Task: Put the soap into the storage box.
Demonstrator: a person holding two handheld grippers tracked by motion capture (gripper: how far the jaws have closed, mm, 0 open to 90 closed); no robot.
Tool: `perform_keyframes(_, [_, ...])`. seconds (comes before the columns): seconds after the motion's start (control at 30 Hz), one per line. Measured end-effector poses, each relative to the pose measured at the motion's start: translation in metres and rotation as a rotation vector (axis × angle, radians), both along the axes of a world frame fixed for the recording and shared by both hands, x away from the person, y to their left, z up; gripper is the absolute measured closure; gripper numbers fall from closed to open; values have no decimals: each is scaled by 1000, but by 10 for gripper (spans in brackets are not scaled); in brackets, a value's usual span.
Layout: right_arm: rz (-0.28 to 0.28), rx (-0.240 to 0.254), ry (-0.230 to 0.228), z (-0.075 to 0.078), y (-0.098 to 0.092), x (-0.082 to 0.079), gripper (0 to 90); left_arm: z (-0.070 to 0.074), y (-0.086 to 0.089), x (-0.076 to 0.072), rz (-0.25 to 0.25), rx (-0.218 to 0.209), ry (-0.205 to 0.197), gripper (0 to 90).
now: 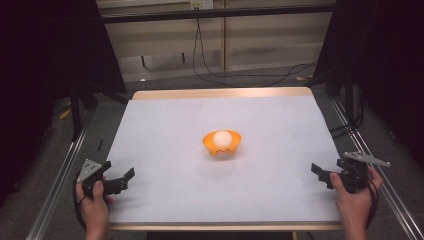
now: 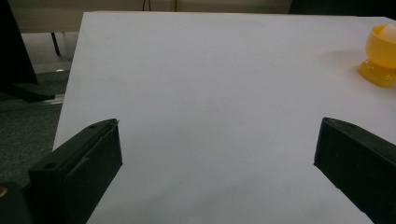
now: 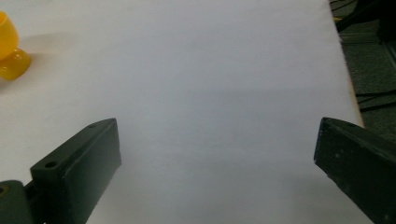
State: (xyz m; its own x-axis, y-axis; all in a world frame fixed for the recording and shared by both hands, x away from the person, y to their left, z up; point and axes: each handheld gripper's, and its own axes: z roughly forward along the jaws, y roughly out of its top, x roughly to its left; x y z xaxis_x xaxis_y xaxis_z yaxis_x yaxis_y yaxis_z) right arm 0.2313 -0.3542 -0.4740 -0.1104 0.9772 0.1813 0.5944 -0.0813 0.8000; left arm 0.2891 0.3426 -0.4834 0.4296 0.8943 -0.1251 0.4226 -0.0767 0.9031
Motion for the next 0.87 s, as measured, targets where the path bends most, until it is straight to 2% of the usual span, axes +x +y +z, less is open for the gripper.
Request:
perform_keyframes(0.17, [-32,1,6,-1,-11,-9,6,0,0,0,-1,1,-1,7])
perform_keyframes(0.37, [-33,7,-27,-3,-22,-21,7,0,0,0,1,-1,0,7])
perform_keyframes(0.53, [-28,1,-29,-8,-19,-25,7,0,0,0,2,0,-1,7])
perform_keyframes(0.73, [-15,-22,-79,-10,-16,-30,7,0,1,0,4,4,2,7])
perform_keyframes(0.87, [-21,-30,-74,-11,-15,-29,6,0,0,1,5,0,4,7])
